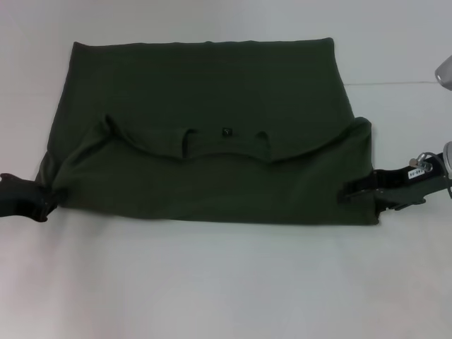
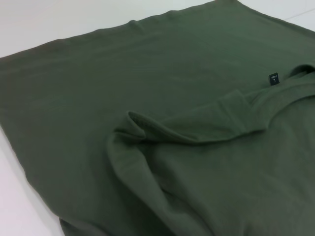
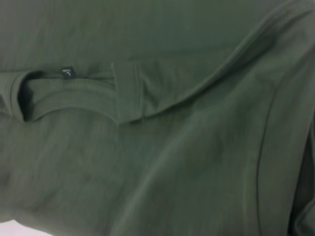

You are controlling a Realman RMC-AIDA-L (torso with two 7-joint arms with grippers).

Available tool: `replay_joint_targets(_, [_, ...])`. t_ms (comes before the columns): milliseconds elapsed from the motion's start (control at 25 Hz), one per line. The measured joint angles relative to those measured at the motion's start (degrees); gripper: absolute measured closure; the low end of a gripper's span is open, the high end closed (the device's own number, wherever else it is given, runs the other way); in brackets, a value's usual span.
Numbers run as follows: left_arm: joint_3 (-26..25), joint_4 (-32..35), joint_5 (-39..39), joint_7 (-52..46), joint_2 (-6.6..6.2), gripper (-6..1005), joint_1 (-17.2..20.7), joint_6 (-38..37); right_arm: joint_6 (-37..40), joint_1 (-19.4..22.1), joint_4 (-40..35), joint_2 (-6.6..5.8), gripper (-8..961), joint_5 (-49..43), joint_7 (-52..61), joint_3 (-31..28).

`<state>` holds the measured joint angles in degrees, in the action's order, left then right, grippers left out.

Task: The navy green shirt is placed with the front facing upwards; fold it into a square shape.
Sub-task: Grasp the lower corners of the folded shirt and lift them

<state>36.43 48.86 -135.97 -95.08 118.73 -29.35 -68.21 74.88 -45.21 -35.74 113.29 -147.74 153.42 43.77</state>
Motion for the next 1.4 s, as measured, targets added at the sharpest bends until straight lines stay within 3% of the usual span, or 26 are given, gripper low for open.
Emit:
replay_joint_targets(680, [0.0, 0.0, 0.0, 0.0, 0.00, 973, -0.2, 0.1, -1.1, -0.8, -0.4, 0.76, 246, -0.1, 0.2, 4.3])
replay_joint_targets(1000, [0.0, 0.0, 0.0, 0.0, 0.00, 973, -0.4, 0.2, -1.3, -1.0, -0.4, 0.63, 487, -0.1, 0.3, 4.6])
replay_joint_targets(1400, [0.2, 0.2, -0.5, -0.2, -0.44, 972, -0.6, -1.2, -0.6, -0.9, -0.6, -0.13, 857, -0.1, -0.2, 4.7])
